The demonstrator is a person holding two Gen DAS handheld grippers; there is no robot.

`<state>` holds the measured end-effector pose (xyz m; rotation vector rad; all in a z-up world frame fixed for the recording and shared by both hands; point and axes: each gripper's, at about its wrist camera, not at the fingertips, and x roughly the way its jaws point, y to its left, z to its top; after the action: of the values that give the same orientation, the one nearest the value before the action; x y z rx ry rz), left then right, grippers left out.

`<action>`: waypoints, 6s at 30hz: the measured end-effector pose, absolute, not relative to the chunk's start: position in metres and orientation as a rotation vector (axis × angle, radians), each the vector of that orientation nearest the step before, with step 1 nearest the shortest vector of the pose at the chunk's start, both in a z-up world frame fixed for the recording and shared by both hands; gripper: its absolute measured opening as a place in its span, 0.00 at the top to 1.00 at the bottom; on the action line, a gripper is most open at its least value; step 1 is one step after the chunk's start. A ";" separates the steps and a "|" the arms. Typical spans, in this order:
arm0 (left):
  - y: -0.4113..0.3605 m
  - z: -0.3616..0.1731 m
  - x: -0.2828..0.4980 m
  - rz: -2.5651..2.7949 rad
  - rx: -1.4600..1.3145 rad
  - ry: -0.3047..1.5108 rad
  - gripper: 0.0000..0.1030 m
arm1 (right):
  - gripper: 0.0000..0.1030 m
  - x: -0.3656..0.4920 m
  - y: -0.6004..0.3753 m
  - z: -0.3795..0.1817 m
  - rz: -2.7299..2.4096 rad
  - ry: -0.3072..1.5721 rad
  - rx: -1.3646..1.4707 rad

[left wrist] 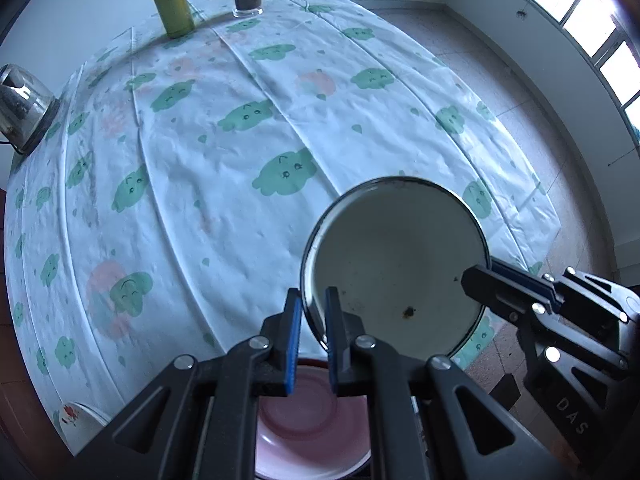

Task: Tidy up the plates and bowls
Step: 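Lift the cream bowl with the left tool and carry it over the pink bowl, then lower the cream bowl into the pink bowl and open the left tool, then grip the nested bowl stack rim with the left tool and lift it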

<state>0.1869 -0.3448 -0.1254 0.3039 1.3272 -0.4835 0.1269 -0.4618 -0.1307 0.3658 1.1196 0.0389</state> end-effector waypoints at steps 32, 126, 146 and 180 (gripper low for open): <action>-0.282 -0.100 0.145 -0.450 0.271 1.319 0.92 | 0.90 0.093 -0.412 -0.110 0.140 1.117 0.340; -0.238 -0.138 0.127 -0.433 0.233 1.401 0.71 | 0.54 0.084 -0.378 -0.156 0.169 1.230 0.333; -0.222 -0.158 0.130 -0.381 0.197 1.445 0.55 | 0.54 0.087 -0.380 -0.170 0.150 1.256 0.335; -0.235 -0.185 0.125 -0.429 0.187 1.541 0.68 | 0.68 0.091 -0.376 -0.191 0.185 1.295 0.329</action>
<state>0.1248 -0.2352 -0.1854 0.1869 1.5407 -0.4294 0.0911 -0.3757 -0.1915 0.3293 1.2951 0.1853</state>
